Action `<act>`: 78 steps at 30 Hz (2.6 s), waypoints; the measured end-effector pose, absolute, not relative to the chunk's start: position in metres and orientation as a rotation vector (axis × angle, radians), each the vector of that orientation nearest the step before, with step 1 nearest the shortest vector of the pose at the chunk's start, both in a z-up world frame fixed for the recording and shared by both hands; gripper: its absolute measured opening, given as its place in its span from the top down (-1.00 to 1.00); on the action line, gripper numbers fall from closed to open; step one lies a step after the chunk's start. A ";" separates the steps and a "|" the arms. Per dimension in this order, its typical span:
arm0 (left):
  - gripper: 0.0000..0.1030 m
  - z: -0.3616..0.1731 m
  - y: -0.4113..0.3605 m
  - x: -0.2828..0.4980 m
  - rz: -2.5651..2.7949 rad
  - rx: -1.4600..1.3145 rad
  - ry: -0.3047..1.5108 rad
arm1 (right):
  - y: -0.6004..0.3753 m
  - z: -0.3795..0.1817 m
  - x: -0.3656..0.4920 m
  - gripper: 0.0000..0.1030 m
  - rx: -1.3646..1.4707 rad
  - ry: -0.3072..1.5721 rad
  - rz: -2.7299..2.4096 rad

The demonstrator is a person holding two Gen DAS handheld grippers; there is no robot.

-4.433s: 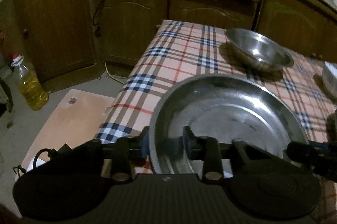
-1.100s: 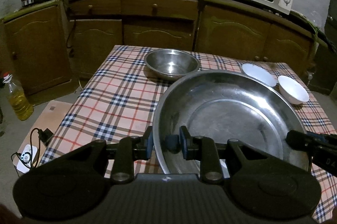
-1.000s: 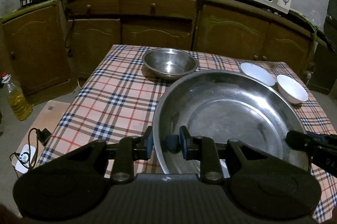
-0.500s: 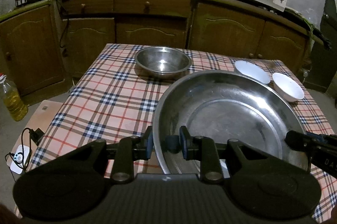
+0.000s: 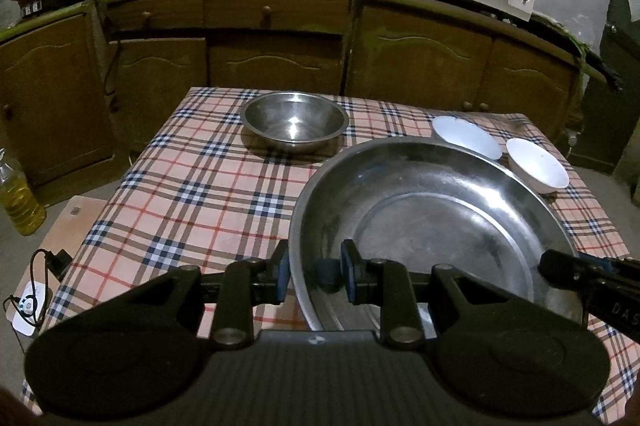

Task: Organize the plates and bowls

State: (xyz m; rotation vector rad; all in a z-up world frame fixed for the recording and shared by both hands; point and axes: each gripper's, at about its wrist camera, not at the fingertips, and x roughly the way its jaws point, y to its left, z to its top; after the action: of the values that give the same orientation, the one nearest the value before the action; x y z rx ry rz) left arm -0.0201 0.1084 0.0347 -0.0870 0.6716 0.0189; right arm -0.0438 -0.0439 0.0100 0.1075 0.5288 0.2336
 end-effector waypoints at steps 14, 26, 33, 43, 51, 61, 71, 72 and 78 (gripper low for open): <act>0.50 0.034 0.093 -0.013 -0.008 -0.078 0.669 | -0.059 0.008 -0.044 0.57 0.130 0.524 0.193; 0.50 0.033 0.079 -0.005 -0.040 -0.056 0.668 | -0.077 0.005 -0.044 0.57 0.154 0.520 0.156; 0.50 0.030 0.071 0.000 -0.052 -0.049 0.673 | -0.086 0.003 -0.043 0.57 0.165 0.520 0.136; 0.50 0.029 0.056 0.005 -0.072 -0.037 0.677 | -0.100 0.000 -0.043 0.57 0.183 0.523 0.103; 0.49 0.028 0.039 0.009 -0.100 -0.030 0.688 | -0.116 -0.002 -0.048 0.57 0.200 0.532 0.066; 0.48 0.026 0.017 0.011 -0.154 -0.007 0.697 | -0.138 -0.006 -0.060 0.57 0.226 0.547 0.010; 0.48 0.019 0.024 0.015 -0.121 0.004 0.716 | -0.133 -0.017 -0.052 0.56 0.221 0.573 0.042; 0.47 0.017 0.024 0.015 -0.119 0.007 0.721 | -0.132 -0.019 -0.051 0.56 0.221 0.579 0.046; 0.44 0.005 0.026 0.020 -0.112 0.016 0.756 | -0.130 -0.027 -0.043 0.56 0.212 0.608 0.053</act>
State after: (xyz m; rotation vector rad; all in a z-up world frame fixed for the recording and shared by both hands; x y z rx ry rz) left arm 0.0196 0.0256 0.0052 0.0156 0.7562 -0.1123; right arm -0.0430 -0.1300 -0.0267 0.2117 0.6085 0.0529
